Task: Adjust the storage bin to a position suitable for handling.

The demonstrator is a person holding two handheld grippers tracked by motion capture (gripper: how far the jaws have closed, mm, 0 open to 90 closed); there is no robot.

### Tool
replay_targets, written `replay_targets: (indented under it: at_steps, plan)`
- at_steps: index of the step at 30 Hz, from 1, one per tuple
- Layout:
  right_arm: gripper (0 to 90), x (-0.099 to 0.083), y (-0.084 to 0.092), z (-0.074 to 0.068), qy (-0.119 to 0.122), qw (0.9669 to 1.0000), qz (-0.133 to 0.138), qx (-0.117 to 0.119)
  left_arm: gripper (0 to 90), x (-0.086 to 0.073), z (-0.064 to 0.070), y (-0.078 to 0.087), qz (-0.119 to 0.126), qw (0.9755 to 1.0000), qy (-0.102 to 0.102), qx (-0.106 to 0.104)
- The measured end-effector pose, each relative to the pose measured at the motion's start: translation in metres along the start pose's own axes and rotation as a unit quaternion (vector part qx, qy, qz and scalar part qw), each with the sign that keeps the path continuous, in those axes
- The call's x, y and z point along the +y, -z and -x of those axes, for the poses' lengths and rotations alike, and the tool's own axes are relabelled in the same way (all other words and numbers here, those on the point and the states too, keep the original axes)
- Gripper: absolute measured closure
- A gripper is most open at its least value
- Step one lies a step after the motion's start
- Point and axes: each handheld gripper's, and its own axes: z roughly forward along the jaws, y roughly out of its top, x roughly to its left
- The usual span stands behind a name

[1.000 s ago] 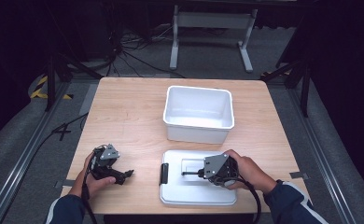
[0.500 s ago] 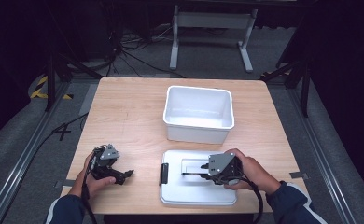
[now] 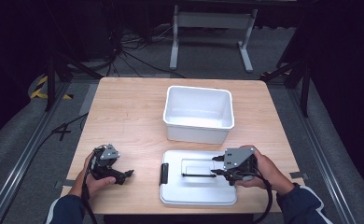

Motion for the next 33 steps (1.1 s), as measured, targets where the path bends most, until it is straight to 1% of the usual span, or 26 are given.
replay_targets:
  at_steps: [1,3,5,12,14,15,17,18,20,23,24,25,28,30,31,33]
  plan:
    - [59.6,0.0,0.0,0.0,0.0,1.0,0.0,0.0,0.2,0.0,0.0,0.0,0.0,1.0,0.0,0.0]
    - [58.0,-0.004,0.005,0.002,-0.006,0.9999,0.0,-0.01,0.2,0.0,0.0,0.0,0.0,1.0,0.0,0.0]
    - [57.0,-0.01,0.011,0.005,-0.017,0.9995,-0.002,-0.025,0.2,0.0,0.0,0.0,0.0,1.0,0.0,0.0]
    - [52.1,-0.036,0.024,0.015,-0.05,0.9965,-0.01,-0.066,0.3,0.0,0.0,0.0,0.0,1.0,-0.001,0.001]
    - [50.3,-0.044,0.028,0.018,-0.065,0.9949,-0.012,-0.077,0.5,-0.001,0.001,0.0,0.002,1.0,0.003,0.001]
    - [49.3,-0.05,0.03,0.019,-0.074,0.9935,-0.014,-0.086,0.5,-0.001,0.001,0.0,0.002,1.0,0.002,0.001]
    - [48.3,-0.058,0.033,0.021,-0.083,0.9917,-0.018,-0.097,0.5,-0.001,0.001,0.0,0.002,1.0,0.003,0.001]
    - [47.8,-0.062,0.034,0.022,-0.091,0.9909,-0.016,-0.099,0.5,-0.001,0.001,0.0,0.002,1.0,0.003,0.001]
    - [46.5,-0.07,0.037,0.023,-0.101,0.9886,-0.019,-0.111,0.4,-0.001,0.001,0.0,0.002,1.0,0.002,0.0]
    - [44.5,-0.079,0.04,0.024,-0.114,0.9861,-0.018,-0.12,0.2,0.0,0.0,0.0,0.0,1.0,-0.002,0.0]
    - [43.7,-0.083,0.042,0.024,-0.121,0.9843,-0.02,-0.127,0.2,0.0,0.0,0.0,0.0,1.0,-0.002,-0.001]
    - [42.5,-0.086,0.042,0.024,-0.122,0.9836,-0.02,-0.132,0.2,0.0,0.0,0.0,0.0,1.0,-0.002,-0.002]
    - [38.6,-0.095,0.043,0.024,-0.138,0.9803,-0.022,-0.14,0.2,0.0,0.0,0.0,0.0,1.0,-0.002,-0.002]
    - [38.0,-0.101,0.043,0.023,-0.143,0.9776,-0.031,-0.152,0.2,0.0,0.0,0.0,0.0,1.0,-0.002,-0.002]
    - [36.2,-0.104,0.042,0.022,-0.149,0.9753,-0.034,-0.16,0.2,0.0,0.0,0.0,0.0,1.0,-0.002,-0.002]
    - [36.3,-0.108,0.042,0.021,-0.153,0.9741,-0.036,-0.163,0.2,0.0,0.0,0.0,0.0,1.0,-0.002,-0.002]
